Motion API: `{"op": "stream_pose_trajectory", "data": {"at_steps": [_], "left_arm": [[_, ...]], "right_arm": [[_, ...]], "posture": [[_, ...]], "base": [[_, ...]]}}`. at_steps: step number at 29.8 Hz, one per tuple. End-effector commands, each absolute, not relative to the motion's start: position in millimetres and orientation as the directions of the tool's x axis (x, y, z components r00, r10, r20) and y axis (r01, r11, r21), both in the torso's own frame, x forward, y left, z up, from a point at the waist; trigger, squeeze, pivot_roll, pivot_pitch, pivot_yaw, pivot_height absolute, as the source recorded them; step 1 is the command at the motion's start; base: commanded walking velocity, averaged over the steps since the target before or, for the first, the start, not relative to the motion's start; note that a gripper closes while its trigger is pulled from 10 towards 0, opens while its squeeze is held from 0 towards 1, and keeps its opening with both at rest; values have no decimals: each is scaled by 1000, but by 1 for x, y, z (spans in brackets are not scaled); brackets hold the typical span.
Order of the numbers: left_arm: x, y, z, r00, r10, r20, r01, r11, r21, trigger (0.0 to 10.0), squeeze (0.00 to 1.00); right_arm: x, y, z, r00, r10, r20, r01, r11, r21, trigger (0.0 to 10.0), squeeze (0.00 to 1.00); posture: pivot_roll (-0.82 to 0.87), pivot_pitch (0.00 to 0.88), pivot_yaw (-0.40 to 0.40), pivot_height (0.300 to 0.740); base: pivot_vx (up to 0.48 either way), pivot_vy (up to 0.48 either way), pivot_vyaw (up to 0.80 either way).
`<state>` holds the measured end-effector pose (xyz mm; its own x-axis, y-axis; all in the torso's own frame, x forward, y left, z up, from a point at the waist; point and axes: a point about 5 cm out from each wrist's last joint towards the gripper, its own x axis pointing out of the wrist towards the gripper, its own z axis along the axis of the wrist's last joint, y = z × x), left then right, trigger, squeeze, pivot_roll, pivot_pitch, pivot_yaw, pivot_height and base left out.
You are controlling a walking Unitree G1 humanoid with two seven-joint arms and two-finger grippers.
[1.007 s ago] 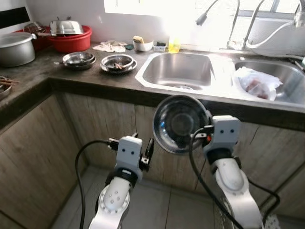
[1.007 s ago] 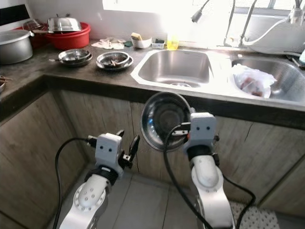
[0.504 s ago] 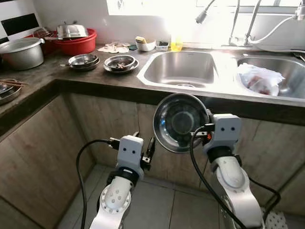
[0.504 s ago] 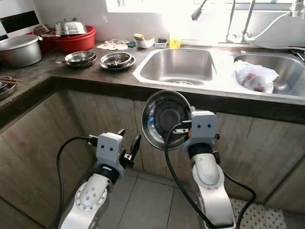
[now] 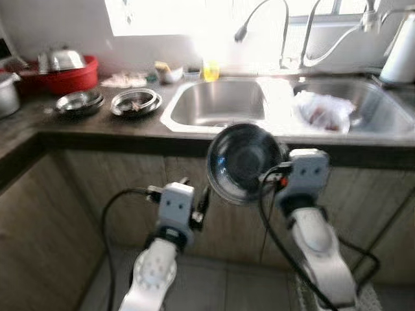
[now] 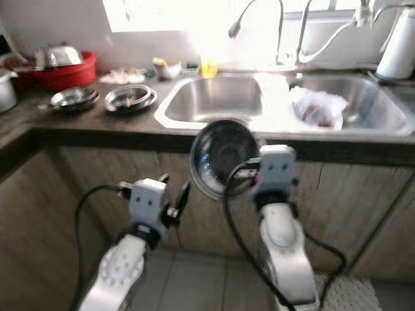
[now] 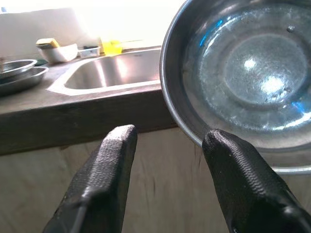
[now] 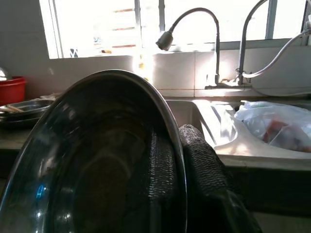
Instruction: Kitchen organization
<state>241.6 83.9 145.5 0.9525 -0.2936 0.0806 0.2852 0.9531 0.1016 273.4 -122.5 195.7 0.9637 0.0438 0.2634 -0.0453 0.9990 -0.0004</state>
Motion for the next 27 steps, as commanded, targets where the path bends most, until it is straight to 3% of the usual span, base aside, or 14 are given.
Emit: {"op": "stream_pose_trajectory", "data": {"at_steps": [1, 27], "left_arm": [[241, 79, 148, 947, -307, 90, 298, 949, 99, 10000, 0], [242, 80, 151, 949, -295, 106, 286, 953, 96, 10000, 0]], "right_arm": [[275, -130, 202, 958, 19, 287, -19, 1000, 0, 10000, 0], [291, -134, 231, 922, 76, 380, -81, 997, -4, 10000, 0]], "posture": [[28, 12, 11, 740], [23, 17, 6, 740]], "base": [[454, 0, 0], [428, 0, 0]]}}
